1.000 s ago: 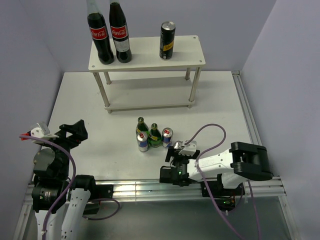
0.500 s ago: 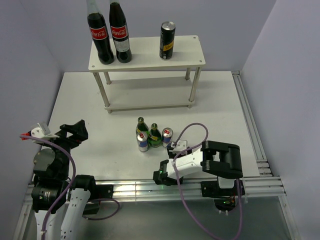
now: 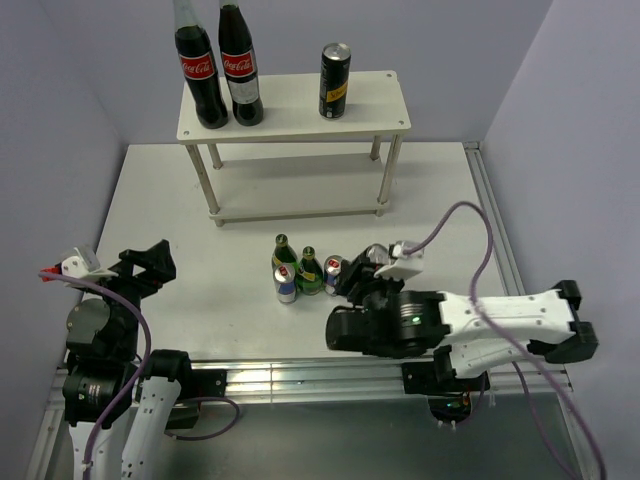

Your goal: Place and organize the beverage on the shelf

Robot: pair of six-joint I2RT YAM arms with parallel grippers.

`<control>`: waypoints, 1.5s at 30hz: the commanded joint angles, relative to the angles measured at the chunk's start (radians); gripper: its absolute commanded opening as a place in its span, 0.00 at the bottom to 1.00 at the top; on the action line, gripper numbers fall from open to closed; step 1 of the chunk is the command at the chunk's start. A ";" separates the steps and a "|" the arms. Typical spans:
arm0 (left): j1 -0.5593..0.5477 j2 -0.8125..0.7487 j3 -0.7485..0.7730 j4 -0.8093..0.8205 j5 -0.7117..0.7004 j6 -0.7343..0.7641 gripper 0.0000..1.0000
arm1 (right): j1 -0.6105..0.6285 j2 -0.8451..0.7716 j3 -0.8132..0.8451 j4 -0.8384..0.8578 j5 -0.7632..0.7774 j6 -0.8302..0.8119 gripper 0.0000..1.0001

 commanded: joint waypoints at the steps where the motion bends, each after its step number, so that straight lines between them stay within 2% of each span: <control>1: -0.001 -0.020 0.001 0.033 0.003 0.021 0.96 | -0.037 -0.139 0.112 0.252 0.136 -0.701 0.00; 2: -0.003 -0.020 0.001 0.033 0.002 0.021 0.96 | -0.051 -0.179 0.070 0.608 0.092 -0.917 0.00; 4: -0.003 -0.020 0.001 0.033 0.005 0.023 0.96 | -0.133 -0.315 -0.021 1.021 -0.124 -1.424 0.00; 5: -0.003 -0.017 0.001 0.033 0.003 0.023 0.96 | -0.179 -0.343 -0.024 1.096 -0.386 -1.432 0.00; 7: -0.004 -0.016 0.002 0.031 0.003 0.023 0.96 | -0.324 -0.345 0.037 1.026 -0.482 -1.442 0.00; 11: -0.006 -0.013 0.001 0.033 0.003 0.023 0.96 | -0.429 -0.244 0.262 0.948 -0.490 -1.571 0.00; 14: -0.006 -0.009 0.002 0.031 0.003 0.021 0.96 | -0.518 -0.158 0.406 0.891 -0.537 -1.603 0.00; 15: -0.006 -0.009 0.002 0.031 0.003 0.021 0.96 | -0.547 -0.123 0.437 0.880 -0.613 -1.599 0.00; 19: -0.006 -0.013 0.001 0.031 -0.004 0.021 0.96 | -0.719 -0.035 0.554 0.853 -0.762 -1.570 0.00; 22: -0.006 -0.014 -0.001 0.033 -0.004 0.021 0.96 | -0.813 0.046 0.661 0.833 -0.754 -1.564 0.00; 27: -0.006 -0.016 0.001 0.031 -0.004 0.023 0.96 | -0.972 0.166 0.756 0.814 -0.863 -1.499 0.00; 30: -0.004 -0.020 -0.001 0.031 -0.006 0.023 0.96 | -1.025 0.227 0.807 0.805 -0.925 -1.466 0.00; 34: 0.000 -0.025 -0.001 0.034 -0.006 0.023 0.96 | -1.071 0.284 0.856 0.793 -0.916 -1.449 0.00; 40: 0.005 -0.026 -0.001 0.033 -0.005 0.023 0.96 | -1.071 0.209 0.723 0.944 -0.916 -1.392 0.00; 45: 0.002 -0.026 -0.001 0.033 -0.004 0.024 0.96 | -1.081 0.368 0.906 0.863 -0.921 -1.453 0.00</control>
